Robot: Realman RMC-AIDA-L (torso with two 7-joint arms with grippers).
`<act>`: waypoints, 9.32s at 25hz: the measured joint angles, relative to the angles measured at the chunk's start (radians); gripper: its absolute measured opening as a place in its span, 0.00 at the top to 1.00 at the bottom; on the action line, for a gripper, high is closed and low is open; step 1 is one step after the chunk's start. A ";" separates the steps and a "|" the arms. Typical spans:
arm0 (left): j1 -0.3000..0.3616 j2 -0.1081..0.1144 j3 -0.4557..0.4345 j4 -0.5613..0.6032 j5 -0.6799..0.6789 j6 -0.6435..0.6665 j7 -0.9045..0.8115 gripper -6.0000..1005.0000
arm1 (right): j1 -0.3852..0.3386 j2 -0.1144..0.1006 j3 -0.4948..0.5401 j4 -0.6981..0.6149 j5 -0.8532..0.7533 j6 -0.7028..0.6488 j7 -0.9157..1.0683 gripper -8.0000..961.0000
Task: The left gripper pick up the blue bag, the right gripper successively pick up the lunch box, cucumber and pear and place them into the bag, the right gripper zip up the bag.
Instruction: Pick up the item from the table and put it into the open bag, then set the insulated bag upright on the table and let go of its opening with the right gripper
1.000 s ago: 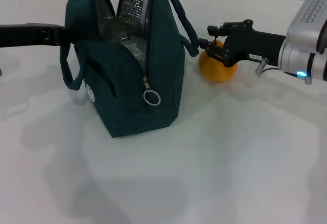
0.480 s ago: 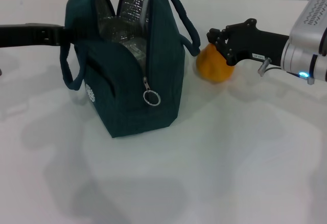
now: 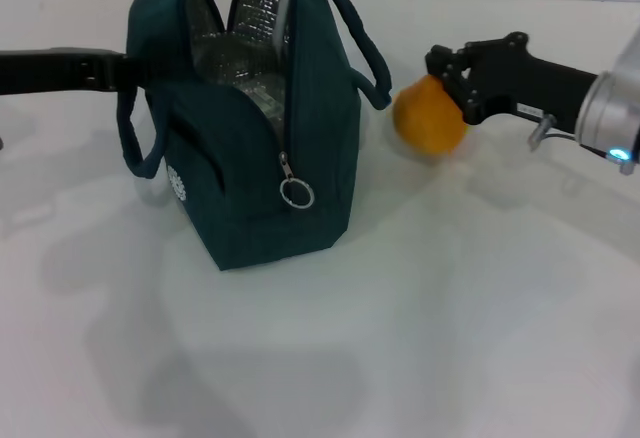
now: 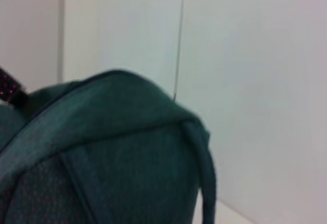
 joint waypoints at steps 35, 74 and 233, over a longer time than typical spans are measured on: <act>0.071 -0.020 0.250 0.011 -0.127 0.122 0.038 0.96 | -0.294 -0.013 0.011 -0.560 0.001 -0.255 0.129 0.92; 0.087 -0.018 0.238 -0.052 -0.256 0.117 0.109 0.96 | -0.084 0.000 -0.122 -0.408 0.041 -0.296 0.108 0.88; -0.141 -0.022 0.393 -0.609 -0.538 -0.106 0.608 0.96 | -0.564 -0.021 0.357 -0.569 -0.444 -0.688 0.078 0.71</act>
